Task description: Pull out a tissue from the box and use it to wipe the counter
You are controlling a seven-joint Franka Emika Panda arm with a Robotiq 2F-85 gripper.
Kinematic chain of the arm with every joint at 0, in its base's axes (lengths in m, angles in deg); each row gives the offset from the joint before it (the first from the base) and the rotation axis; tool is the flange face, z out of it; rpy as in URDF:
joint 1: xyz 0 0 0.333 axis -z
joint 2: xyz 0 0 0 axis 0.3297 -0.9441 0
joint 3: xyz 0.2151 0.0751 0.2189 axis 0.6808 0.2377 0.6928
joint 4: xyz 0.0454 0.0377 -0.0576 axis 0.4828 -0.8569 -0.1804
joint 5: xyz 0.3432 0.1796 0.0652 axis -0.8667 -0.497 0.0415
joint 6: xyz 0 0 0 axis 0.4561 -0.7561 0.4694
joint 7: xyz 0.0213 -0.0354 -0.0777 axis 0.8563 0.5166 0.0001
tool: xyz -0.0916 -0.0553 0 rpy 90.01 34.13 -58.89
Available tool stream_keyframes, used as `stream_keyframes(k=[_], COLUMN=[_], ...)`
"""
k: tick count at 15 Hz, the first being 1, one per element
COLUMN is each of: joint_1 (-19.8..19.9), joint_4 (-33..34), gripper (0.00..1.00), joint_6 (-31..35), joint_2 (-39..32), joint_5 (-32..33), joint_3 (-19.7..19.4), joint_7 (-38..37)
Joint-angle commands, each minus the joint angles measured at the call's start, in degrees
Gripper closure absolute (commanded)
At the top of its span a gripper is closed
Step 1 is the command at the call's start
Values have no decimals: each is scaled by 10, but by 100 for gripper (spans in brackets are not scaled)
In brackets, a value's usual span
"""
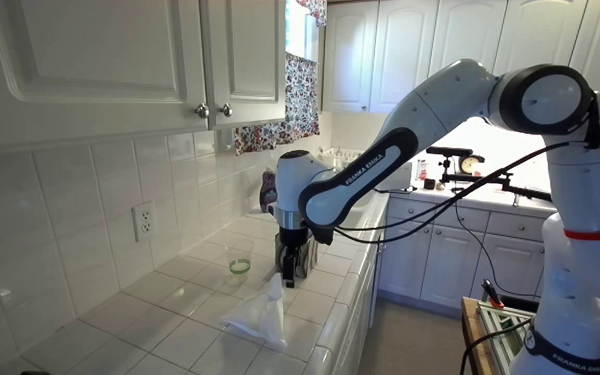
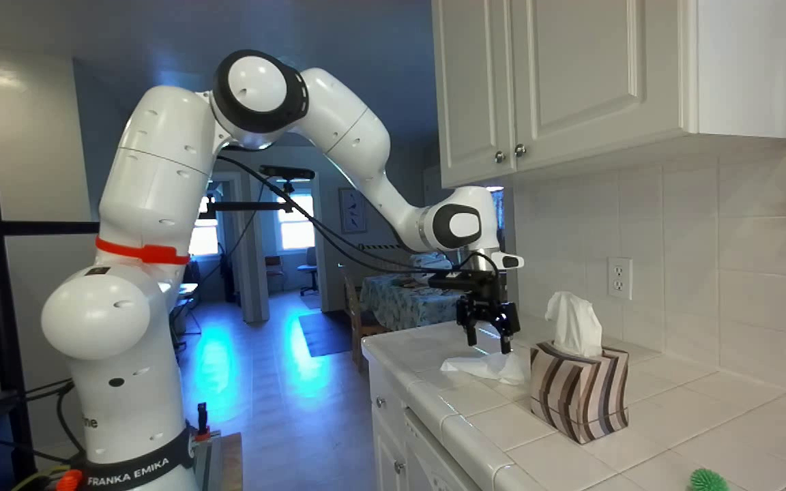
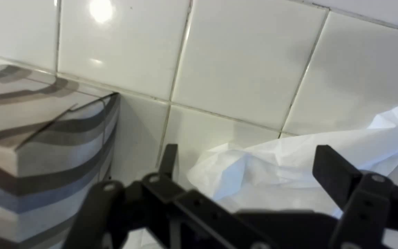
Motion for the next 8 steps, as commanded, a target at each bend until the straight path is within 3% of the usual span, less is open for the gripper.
stream_keyframes(k=[1,8], joint_1=[2,5], joint_4=[-39,-68], gripper=[0,0], joint_6=[-16,-15], joint_2=[50,99], joint_5=[-21,-40], joint_3=[-2,-5], joint_7=[-9,-4])
